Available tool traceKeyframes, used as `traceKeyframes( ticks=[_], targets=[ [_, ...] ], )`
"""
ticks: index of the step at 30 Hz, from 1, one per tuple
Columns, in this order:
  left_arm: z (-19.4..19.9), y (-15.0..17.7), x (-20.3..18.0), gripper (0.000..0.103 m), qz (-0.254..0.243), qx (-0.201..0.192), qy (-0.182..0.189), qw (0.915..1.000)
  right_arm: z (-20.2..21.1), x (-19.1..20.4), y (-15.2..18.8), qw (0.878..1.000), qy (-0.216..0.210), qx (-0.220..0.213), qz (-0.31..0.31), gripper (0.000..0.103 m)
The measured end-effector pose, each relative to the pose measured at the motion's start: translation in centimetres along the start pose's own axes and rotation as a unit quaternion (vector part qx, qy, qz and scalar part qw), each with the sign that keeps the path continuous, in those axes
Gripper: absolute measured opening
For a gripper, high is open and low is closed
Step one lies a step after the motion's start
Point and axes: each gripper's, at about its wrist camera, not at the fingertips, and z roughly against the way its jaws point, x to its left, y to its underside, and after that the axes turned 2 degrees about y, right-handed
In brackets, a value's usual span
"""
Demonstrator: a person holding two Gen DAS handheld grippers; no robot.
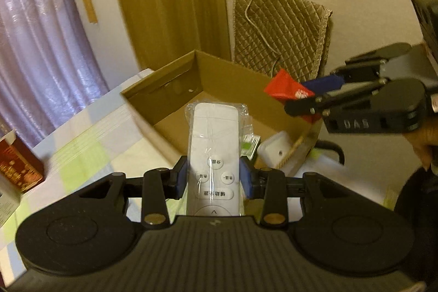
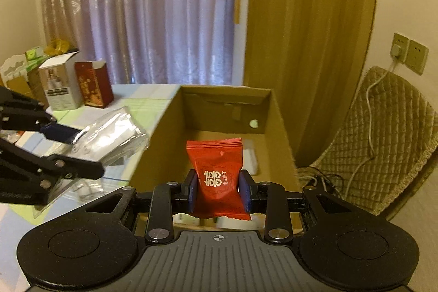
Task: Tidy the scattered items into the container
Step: 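Carry the red packet and bagged remote over the cardboard box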
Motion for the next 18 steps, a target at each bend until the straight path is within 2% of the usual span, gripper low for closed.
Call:
traceKeyframes(
  ticks=[7, 18],
  targets=[
    [-3.6, -2.2, -0.2, 0.034, 0.011, 0.004, 0.013, 0.9999, -0.9, -2.4, 0.0, 1.0, 0.009, 0.008, -0.009, 0.034],
    [-6.4, -3.8, 0.2, 0.034, 0.03, 0.003, 0.019, 0.9994, -2.0, -4.0, 0.0, 1.0, 0.014, 0.015, -0.017, 0.034]
  ],
)
